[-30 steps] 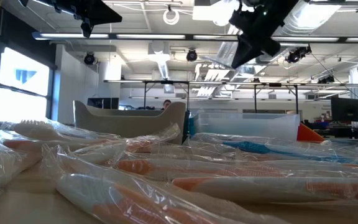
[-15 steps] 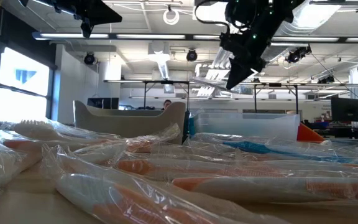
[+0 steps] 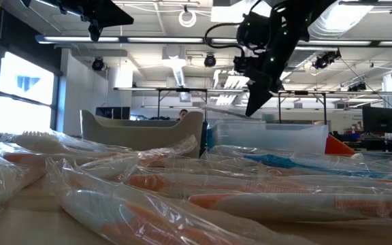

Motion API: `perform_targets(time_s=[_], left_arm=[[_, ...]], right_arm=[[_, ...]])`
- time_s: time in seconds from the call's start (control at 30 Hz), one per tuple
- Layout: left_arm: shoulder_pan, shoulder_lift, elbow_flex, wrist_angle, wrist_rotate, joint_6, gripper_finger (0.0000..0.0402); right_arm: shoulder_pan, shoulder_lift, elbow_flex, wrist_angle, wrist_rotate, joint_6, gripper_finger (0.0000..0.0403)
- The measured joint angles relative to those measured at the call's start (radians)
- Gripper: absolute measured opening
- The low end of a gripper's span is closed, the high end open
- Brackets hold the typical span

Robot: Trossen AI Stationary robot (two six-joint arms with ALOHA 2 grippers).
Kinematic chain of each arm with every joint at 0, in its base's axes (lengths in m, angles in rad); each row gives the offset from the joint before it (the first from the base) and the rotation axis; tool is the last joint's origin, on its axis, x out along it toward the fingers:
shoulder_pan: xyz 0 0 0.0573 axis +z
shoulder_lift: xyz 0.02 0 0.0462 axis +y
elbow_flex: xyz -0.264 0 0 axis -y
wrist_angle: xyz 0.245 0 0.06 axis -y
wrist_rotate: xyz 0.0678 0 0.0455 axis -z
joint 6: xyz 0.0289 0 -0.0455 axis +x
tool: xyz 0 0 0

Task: Pick & Place Toothbrushes
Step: Put the green toothbrush into the blue bin

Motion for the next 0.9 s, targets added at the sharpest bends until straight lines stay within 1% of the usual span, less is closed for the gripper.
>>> perform_targets(time_s=[0.37,0.63,0.9], left_arm=[[0.000,0.000,0.000,-0.002,0.000,0.000,0.0000],[0.000,0.000,0.000,-0.002,0.000,0.000,0.0000],[0.000,0.000,0.000,-0.002,0.000,0.000,0.0000]], right_arm=[[-0.020,0.057,-0.001,-0.010,0.003,-0.028,0.0003],[-0.059,0.061,-0.020,-0.011,0.006,-0.009,0.0003],[-0.076,0.061,-0.029,-0.002,-0.027,0.002,0.0003]])
